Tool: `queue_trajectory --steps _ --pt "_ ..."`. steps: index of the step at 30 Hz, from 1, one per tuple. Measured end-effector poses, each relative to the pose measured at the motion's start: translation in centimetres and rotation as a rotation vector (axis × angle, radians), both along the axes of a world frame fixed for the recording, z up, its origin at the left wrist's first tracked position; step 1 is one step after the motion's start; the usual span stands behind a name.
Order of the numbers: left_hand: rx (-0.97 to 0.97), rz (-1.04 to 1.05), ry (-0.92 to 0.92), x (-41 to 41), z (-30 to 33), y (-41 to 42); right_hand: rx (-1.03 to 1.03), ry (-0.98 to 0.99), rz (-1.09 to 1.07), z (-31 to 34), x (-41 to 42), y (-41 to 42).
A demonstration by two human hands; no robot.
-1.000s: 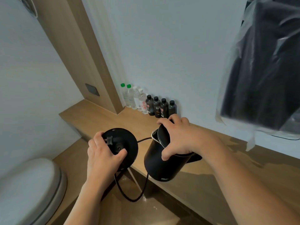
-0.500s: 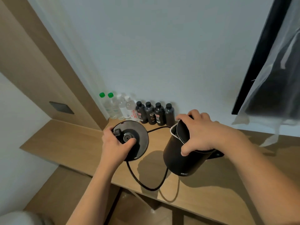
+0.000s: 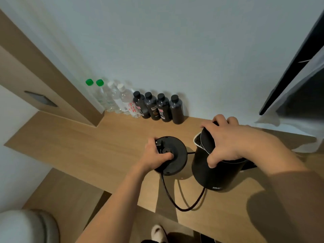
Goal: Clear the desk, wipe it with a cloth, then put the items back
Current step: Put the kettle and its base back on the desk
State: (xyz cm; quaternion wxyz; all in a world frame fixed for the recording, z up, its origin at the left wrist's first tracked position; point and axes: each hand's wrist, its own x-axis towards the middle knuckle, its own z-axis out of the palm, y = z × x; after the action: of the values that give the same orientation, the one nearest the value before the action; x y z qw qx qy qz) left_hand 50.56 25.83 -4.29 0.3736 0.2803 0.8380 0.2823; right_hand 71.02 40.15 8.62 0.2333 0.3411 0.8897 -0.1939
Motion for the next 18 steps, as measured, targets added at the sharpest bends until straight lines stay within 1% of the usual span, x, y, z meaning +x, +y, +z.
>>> queue_trajectory --steps 4,7,10,13,15,18 --pt "-0.026 0.006 -0.049 0.9 -3.5 3.3 -0.037 -0.015 -0.007 -1.7 0.1 2.1" --pt "-0.037 0.017 -0.053 0.9 -6.0 6.9 -0.062 -0.019 -0.022 -2.3 0.4 3.6" --pt "-0.005 0.064 0.005 1.5 -7.8 10.4 -0.036 -0.056 -0.024 -3.1 0.6 4.7" --pt "0.031 0.128 -0.035 2.7 -9.4 12.9 -0.009 -0.068 -0.031 -3.7 0.5 6.0" --pt "-0.016 0.120 0.027 3.5 -10.5 13.5 -0.013 -0.065 -0.045 -4.0 0.6 6.8" --pt "-0.190 0.109 0.159 4.8 -11.5 13.4 -0.011 -0.054 -0.051 -4.3 0.7 8.0"
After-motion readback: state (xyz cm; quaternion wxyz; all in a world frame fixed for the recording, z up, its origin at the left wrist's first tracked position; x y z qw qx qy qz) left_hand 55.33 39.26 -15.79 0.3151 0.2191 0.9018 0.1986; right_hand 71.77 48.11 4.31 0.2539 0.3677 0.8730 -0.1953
